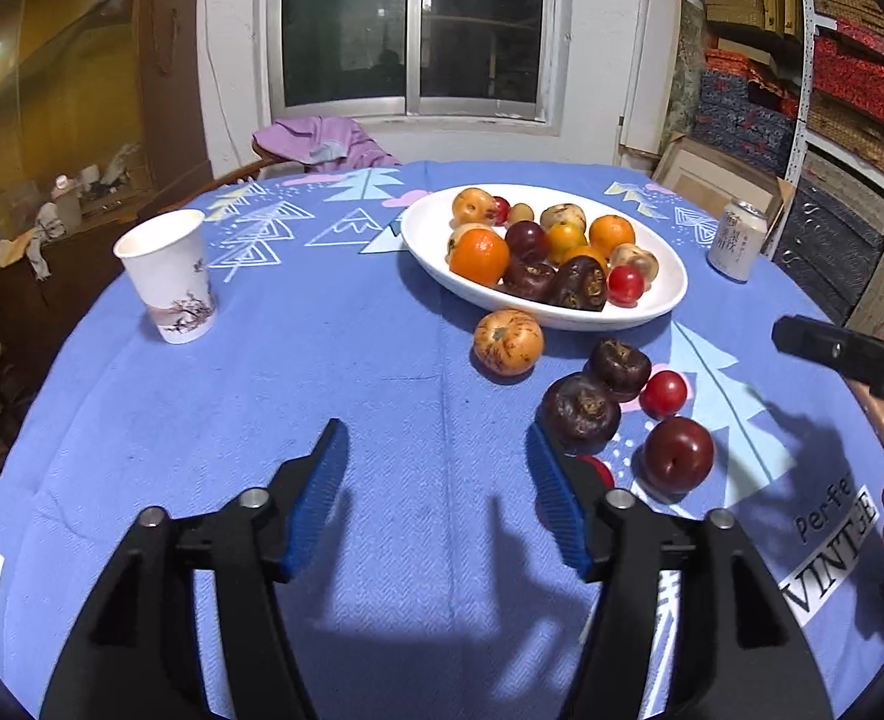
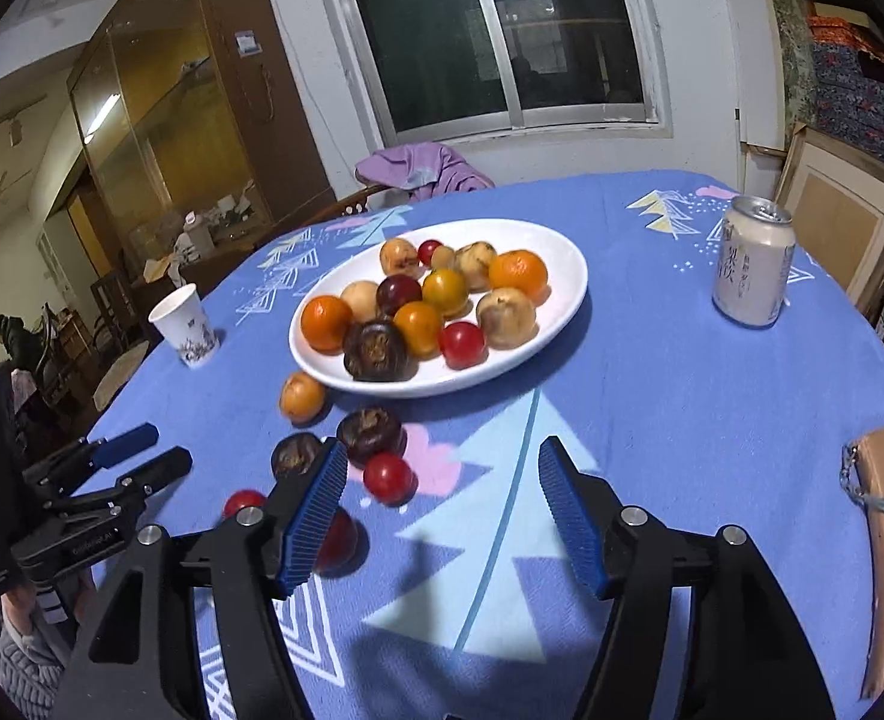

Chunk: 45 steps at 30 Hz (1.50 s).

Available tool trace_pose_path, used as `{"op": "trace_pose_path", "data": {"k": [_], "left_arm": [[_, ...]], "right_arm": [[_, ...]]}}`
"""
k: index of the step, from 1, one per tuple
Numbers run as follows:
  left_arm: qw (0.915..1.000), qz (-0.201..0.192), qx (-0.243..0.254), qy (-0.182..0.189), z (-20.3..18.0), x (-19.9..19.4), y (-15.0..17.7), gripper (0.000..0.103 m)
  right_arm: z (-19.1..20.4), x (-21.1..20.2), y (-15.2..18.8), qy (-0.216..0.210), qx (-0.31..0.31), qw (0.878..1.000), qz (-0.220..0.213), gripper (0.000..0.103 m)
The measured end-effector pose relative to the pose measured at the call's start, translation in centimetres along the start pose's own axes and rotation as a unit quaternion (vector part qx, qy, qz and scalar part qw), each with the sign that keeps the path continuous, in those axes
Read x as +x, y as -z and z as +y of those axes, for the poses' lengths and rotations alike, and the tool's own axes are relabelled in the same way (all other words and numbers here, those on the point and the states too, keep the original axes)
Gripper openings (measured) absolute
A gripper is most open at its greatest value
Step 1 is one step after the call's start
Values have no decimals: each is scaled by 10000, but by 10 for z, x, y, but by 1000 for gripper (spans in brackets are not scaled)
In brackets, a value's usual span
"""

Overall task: Organize fruits
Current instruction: 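Move both grippers back to the pile, left toward a red tomato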

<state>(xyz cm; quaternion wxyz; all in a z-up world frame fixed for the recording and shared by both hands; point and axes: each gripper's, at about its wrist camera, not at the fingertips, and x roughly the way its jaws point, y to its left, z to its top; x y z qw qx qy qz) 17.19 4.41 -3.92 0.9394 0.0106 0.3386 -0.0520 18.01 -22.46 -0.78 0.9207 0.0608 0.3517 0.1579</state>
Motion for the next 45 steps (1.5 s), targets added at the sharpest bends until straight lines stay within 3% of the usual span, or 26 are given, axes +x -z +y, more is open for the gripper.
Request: {"op": "trace_pose_path", "data": {"k": [12, 32, 39, 45], "left_arm": [[9992, 127, 340, -193, -19, 14, 3, 90], [9988, 280, 370, -183, -21, 22, 3, 94], [9985, 435, 286, 167, -25, 30, 2, 94], [9952, 593, 619, 468, -45, 38, 2, 94]], "right_arm": [[28, 8, 15, -40, -526, 9984, 225, 72], [39, 14, 25, -7, -750, 9962, 446, 74], [38, 15, 24, 23, -733, 9962, 480, 74], [42, 17, 27, -1, -836, 9951, 531, 74]]}}
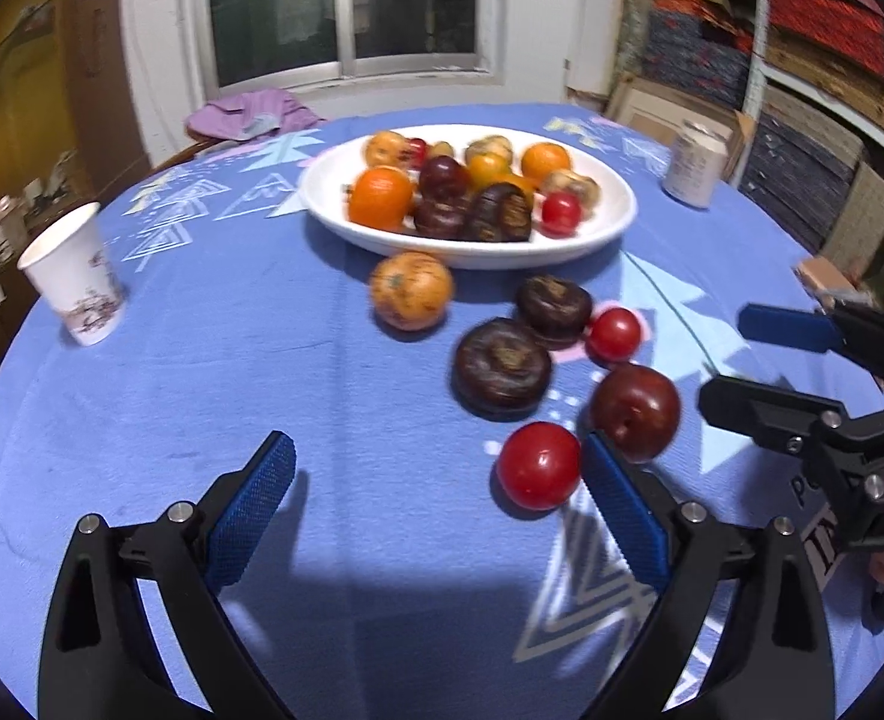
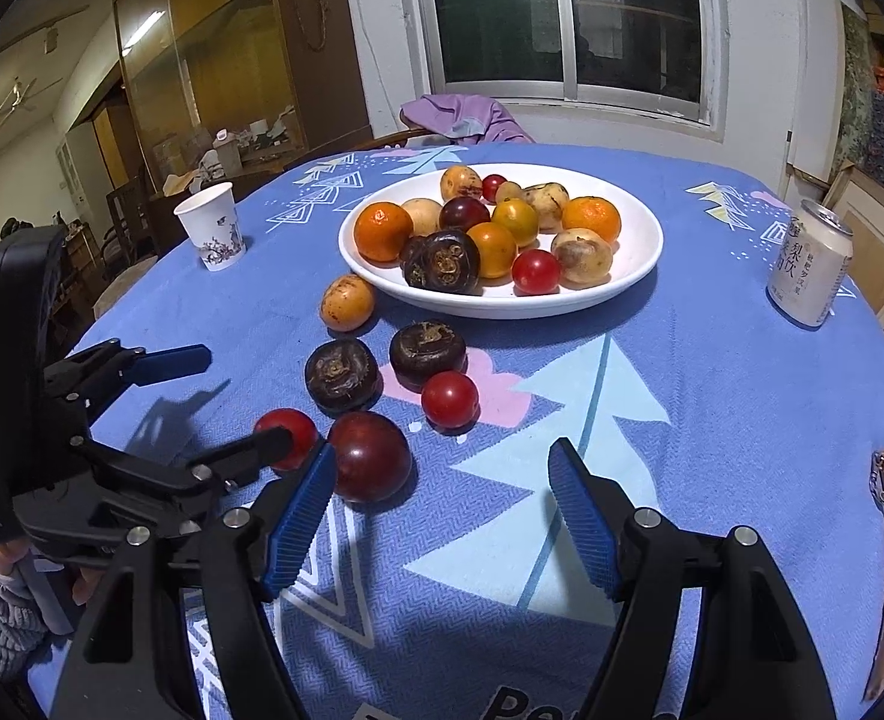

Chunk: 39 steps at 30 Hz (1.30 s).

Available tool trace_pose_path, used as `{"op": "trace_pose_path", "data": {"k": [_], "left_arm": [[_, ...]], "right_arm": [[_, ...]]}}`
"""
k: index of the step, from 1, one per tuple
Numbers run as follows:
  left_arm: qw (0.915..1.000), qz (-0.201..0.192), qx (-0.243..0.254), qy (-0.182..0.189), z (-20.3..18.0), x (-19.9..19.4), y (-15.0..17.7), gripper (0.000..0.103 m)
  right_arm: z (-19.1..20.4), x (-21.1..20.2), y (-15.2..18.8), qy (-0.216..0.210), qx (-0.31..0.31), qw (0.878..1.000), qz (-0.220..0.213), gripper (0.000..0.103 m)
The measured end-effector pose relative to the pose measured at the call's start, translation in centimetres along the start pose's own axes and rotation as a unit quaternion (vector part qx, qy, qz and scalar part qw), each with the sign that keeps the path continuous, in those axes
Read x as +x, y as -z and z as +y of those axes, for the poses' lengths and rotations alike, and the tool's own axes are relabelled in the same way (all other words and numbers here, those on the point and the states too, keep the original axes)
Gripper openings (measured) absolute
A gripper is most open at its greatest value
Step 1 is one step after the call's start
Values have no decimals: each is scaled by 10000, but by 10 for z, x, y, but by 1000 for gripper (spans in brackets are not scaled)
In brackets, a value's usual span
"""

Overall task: Organize fruits
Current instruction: 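Move both grippers back to the pile, left toward a red tomato, then grasp the red tomato with the left gripper while the right grasps a dark red plum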

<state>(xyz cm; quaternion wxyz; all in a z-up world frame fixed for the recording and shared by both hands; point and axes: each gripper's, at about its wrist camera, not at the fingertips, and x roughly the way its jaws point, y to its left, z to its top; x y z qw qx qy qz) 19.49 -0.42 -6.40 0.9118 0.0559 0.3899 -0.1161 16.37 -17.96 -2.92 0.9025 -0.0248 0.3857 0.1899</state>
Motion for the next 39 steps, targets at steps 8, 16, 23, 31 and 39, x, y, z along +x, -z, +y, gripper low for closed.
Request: {"op": "trace_pose_path", "data": {"k": [8, 16, 23, 31, 39], "left_arm": [[9978, 122, 484, 429, -25, 5, 1, 60], [9935, 355, 473, 974, -35, 18, -2, 42], [9948, 222, 395, 907, -32, 12, -1, 31], [9992, -2, 44, 400, 1, -11, 3, 31], [9993, 44, -252, 274, 22, -11, 2, 31]], "right_arm": [[-13, -7, -5, -51, 275, 9995, -149, 74], [-16, -4, -5, -83, 375, 9992, -91, 74], [-19, -2, -5, -245, 477, 9986, -7, 73], [-2, 11, 1, -238, 188, 9994, 146, 68], [21, 22, 3, -363, -170, 9988, 269, 49]]}}
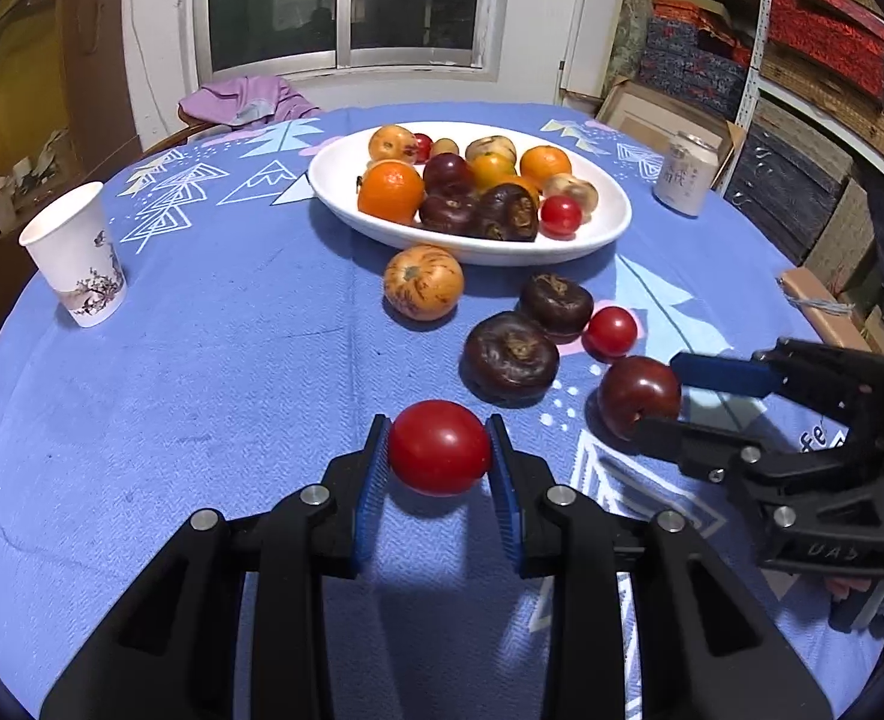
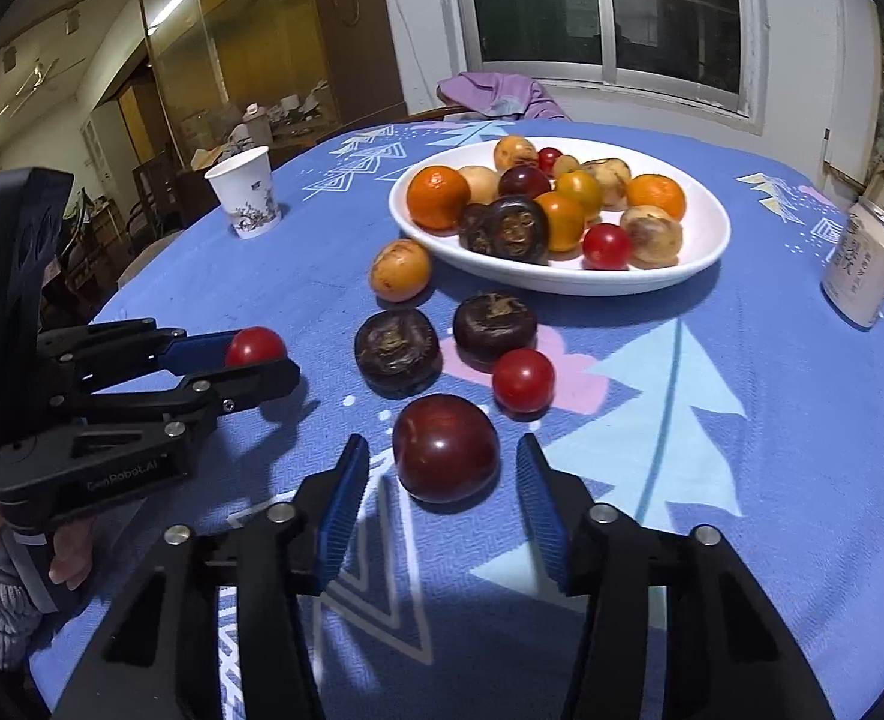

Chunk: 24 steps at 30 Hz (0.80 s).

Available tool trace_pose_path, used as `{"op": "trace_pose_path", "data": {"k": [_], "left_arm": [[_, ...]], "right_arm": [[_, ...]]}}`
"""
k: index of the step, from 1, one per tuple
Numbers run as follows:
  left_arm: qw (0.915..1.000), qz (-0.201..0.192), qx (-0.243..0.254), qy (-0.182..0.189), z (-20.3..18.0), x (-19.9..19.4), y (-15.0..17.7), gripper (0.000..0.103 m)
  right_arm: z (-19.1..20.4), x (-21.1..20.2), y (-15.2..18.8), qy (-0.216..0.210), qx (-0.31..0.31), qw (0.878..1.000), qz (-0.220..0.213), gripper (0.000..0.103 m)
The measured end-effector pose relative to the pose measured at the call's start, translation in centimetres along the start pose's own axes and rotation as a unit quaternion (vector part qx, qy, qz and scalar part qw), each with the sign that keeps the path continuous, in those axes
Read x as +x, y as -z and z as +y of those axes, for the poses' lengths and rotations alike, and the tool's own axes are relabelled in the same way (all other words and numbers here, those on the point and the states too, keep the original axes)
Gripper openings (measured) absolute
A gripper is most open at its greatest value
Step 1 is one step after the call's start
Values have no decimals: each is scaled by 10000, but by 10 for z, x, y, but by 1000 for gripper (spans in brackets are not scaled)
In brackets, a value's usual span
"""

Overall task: Organize fruits
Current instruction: 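Grasp the red tomato with the left gripper while the right grasps a dark red plum, then carry the tomato and plum onto the white plate and open both grippers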

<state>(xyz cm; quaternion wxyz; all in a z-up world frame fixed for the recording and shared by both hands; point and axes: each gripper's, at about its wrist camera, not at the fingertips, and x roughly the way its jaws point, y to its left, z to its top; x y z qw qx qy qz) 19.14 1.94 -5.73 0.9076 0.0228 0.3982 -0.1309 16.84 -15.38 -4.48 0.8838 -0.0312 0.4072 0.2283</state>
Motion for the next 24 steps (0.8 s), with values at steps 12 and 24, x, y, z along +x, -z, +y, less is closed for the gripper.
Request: {"op": "trace_pose_path", "data": {"k": [12, 24], "left_arm": [[9999, -107, -4, 41, -2, -4, -6, 31], [9983, -548, -188, -84, 7, 3, -115, 31]], "right_arm": [[-15, -9, -5, -216, 418, 9988, -102, 38], [-76, -45, -78, 258, 1070, 9893, -959, 37]]}}
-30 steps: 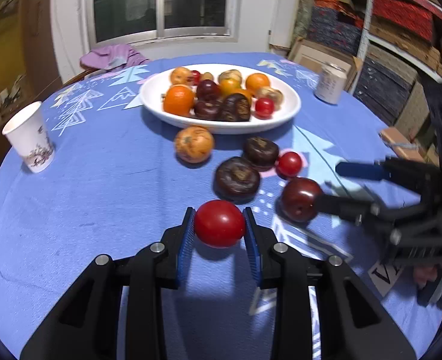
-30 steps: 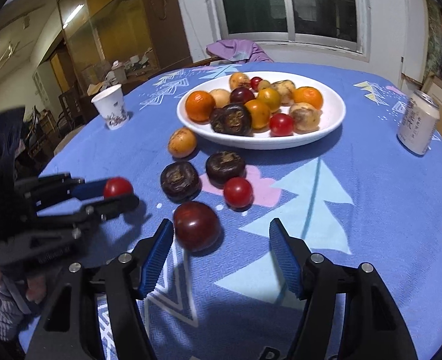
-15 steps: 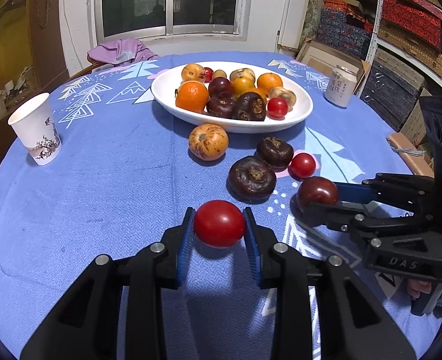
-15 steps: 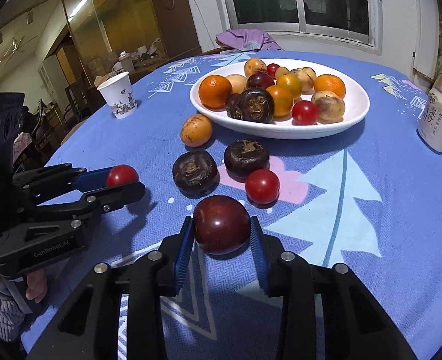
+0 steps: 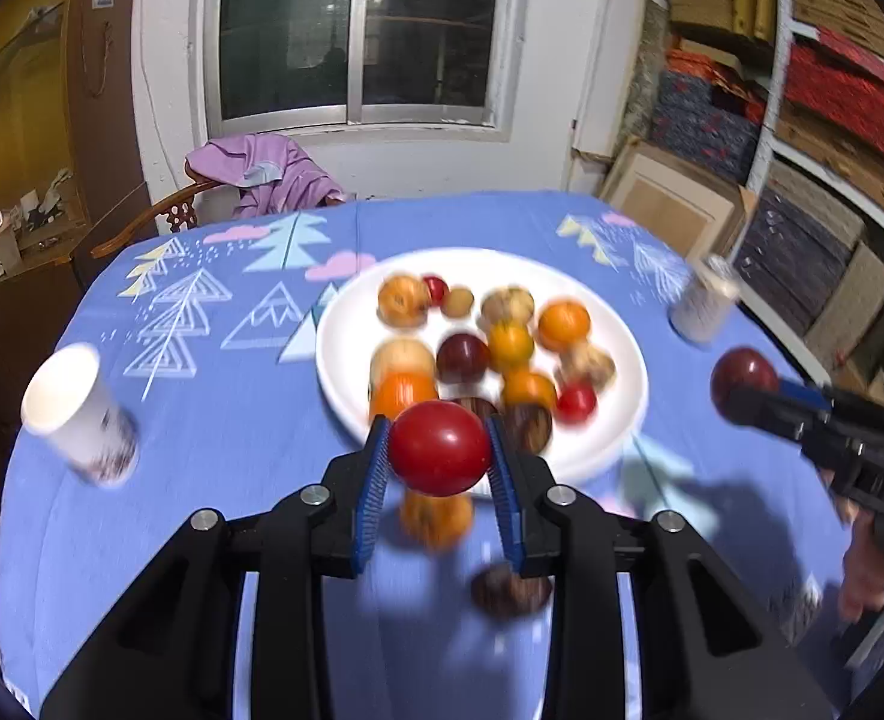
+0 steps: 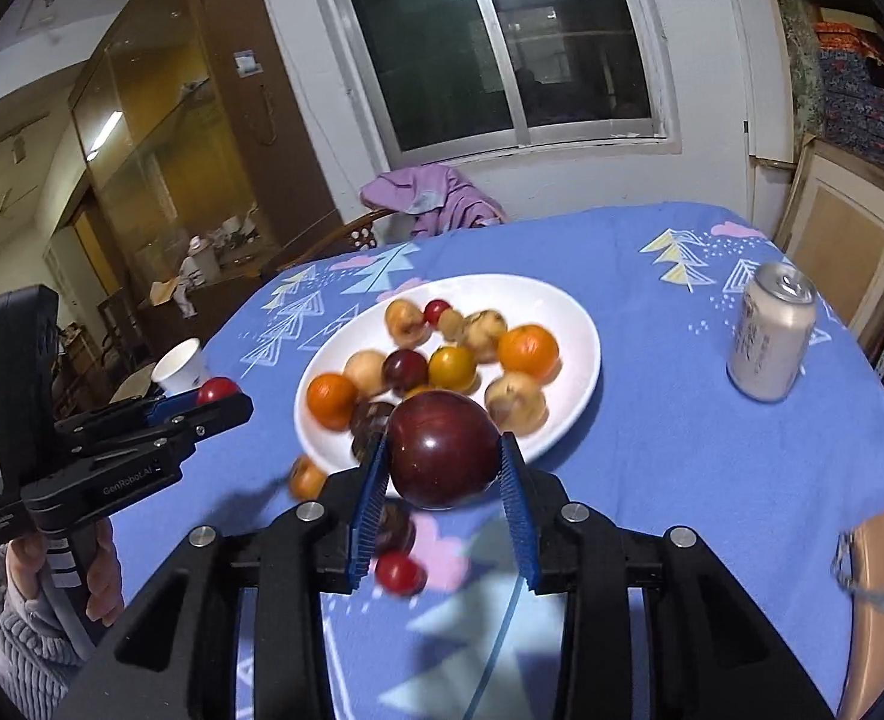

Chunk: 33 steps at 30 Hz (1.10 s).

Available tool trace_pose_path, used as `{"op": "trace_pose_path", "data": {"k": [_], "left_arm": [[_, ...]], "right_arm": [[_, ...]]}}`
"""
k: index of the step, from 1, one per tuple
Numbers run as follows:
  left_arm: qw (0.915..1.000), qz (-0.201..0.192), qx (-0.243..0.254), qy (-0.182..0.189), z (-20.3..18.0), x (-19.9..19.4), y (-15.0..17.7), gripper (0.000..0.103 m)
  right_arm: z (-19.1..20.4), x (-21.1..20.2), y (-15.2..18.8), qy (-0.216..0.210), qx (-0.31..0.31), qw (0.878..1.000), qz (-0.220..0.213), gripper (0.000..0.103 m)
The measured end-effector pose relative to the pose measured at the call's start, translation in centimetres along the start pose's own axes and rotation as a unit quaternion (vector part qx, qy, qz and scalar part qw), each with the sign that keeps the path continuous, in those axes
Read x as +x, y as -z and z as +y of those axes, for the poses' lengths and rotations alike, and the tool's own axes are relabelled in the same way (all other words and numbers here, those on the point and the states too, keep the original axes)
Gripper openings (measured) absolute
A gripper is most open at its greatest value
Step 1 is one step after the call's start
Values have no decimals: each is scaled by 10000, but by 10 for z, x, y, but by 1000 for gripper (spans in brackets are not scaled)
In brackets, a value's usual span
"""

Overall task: Organize fruits
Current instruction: 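Carry the tomato and plum onto the white plate and open both grippers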

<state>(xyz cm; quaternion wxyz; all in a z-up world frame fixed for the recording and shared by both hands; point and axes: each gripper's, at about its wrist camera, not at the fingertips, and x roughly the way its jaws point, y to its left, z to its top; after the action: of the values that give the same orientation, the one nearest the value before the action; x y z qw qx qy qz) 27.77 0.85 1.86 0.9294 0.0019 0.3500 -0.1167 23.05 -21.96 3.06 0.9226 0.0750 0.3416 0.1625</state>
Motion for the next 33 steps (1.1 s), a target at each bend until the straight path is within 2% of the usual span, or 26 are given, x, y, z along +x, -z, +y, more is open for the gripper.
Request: {"op": "trace_pose_path", "data": {"k": [7, 14, 15, 16, 17, 19, 25, 27, 33], "left_arm": [[9989, 134, -446, 5, 18, 64, -40, 31], [9983, 348, -460, -62, 29, 113, -56, 31], [9982, 372, -454, -80, 30, 116, -56, 31], [9981, 407, -447, -88, 31, 122, -56, 33], [9981, 424, -439, -74, 31, 124, -56, 36], [9982, 378, -467, -54, 33, 125, -54, 45], [9977, 284, -617, 44, 39, 105, -49, 47], [9977, 223, -633, 32, 40, 91, -43, 57], [9979, 120, -626, -96, 46, 42, -13, 60]], "right_arm": [[0, 70, -26, 119, -4, 9992, 372, 37], [0, 108, -30, 264, -170, 9983, 499, 40], [-3, 109, -30, 265, -99, 9985, 474, 46], [-6, 108, -30, 253, 4, 9989, 406, 60], [-9, 107, -30, 246, 55, 9990, 366, 62], [-12, 105, -32, 256, 96, 9991, 318, 62], [-14, 81, -40, 100, 283, 9994, 196, 63], [-12, 68, -39, 108, 273, 9995, 135, 63], [-7, 32, -14, 120, 198, 9997, 98, 65]]}}
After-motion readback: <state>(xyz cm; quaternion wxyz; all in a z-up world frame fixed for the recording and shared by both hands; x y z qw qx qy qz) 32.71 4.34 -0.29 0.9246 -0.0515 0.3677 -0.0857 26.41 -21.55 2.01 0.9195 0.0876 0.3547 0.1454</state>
